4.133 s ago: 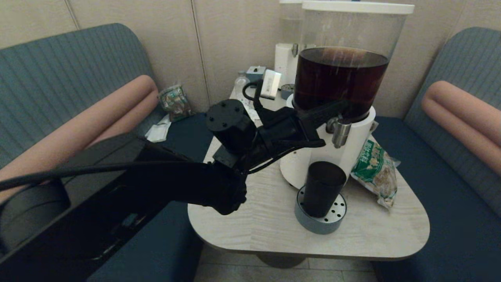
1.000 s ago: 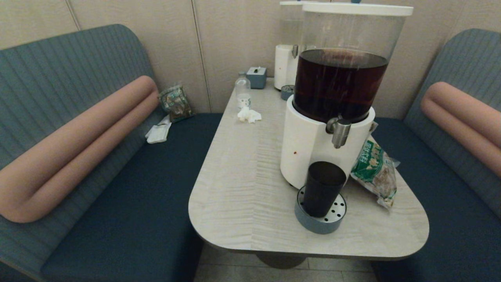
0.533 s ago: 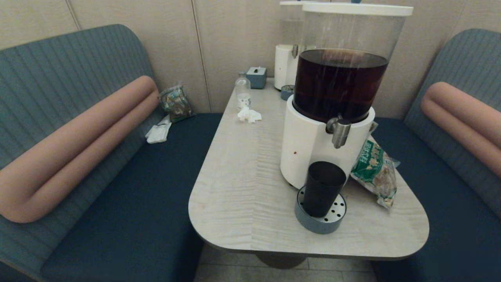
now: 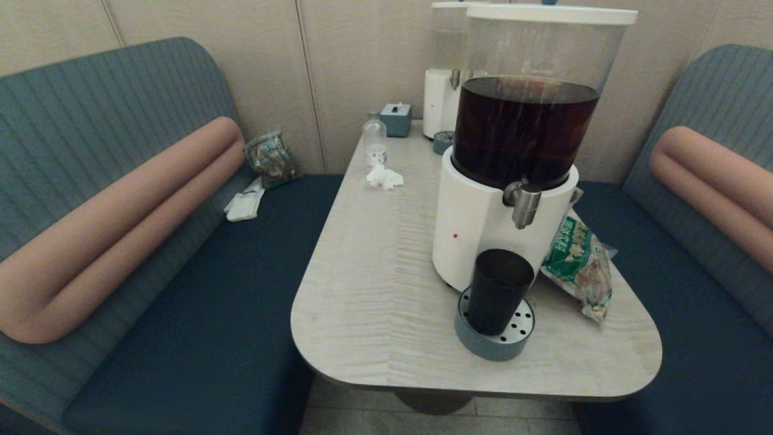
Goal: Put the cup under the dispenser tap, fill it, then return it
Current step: Place the cup next to the water dispenser
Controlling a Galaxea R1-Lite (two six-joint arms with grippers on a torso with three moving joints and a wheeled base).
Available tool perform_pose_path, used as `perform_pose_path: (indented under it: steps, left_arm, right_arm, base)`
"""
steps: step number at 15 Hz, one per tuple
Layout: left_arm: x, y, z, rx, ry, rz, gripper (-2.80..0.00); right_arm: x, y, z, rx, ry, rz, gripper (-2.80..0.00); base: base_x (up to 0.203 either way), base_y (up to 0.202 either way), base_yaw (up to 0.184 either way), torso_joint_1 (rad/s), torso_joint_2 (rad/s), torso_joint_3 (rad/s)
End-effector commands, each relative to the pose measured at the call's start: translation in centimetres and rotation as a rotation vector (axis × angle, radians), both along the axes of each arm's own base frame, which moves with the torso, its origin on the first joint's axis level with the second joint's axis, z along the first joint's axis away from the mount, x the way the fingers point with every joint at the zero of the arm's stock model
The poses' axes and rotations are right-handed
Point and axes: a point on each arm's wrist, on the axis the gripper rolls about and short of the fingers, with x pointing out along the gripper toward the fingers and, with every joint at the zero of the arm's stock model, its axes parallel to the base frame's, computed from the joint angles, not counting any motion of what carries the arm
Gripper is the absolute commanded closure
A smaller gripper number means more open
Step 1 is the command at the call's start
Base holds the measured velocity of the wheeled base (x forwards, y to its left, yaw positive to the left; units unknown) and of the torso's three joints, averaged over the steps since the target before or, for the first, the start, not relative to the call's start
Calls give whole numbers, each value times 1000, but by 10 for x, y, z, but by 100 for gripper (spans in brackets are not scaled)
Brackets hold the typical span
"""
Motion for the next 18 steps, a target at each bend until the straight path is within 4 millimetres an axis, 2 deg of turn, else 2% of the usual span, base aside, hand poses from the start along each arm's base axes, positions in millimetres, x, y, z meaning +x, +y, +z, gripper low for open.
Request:
perform_pose_path:
  steps: [1,2,4,5,6,7,8,10,13,15,16,18]
  left_arm:
    - [22,-2,72,-8,63,-88,0]
    - [50,-4,98,-8,106,-138,0]
    - [130,-11,133,1,151,-245,0]
    - [165,-15,138,7,153,-303,-238]
    - [199,-21,139,15,144,-375,-280]
    - [227,-29,137,26,123,-456,-280]
    - [247,-37,133,37,97,-527,-280]
    - [274,-53,113,62,57,-694,-280]
    - [309,-64,74,182,-8,-803,-280]
    - [324,-69,52,254,-86,-847,-280]
    - [325,-70,41,276,-96,-863,-280]
    - [328,-71,35,281,-89,-871,-280]
  right_arm:
    - [0,0,0,-1,1,1,0]
    - [0,0,0,-1,1,1,0]
    - [0,0,0,-1,1,1,0]
    - [0,0,0,-1,1,1,0]
    - [0,0,0,-1,1,-1,0]
    - [0,0,0,-1,1,1,0]
    - [0,0,0,-1,1,1,0]
    - [0,0,0,-1,1,1,0]
    - [0,0,0,-1,1,1,0]
    - [0,0,0,-1,1,1,0]
    - [0,0,0,-1,1,1,0]
    - [0,0,0,-1,1,1,0]
  base:
    - [0,0,0,0,0,0]
    - [0,0,0,0,0,0]
    - [0,0,0,0,0,0]
    - [0,0,0,0,0,0]
    - [0,0,0,0,0,0]
    - [0,0,0,0,0,0]
    - [0,0,0,0,0,0]
    - [0,0,0,0,0,0]
    - [0,0,0,0,0,0]
    - [0,0,0,0,0,0]
    - [0,0,0,0,0,0]
    - [0,0,0,0,0,0]
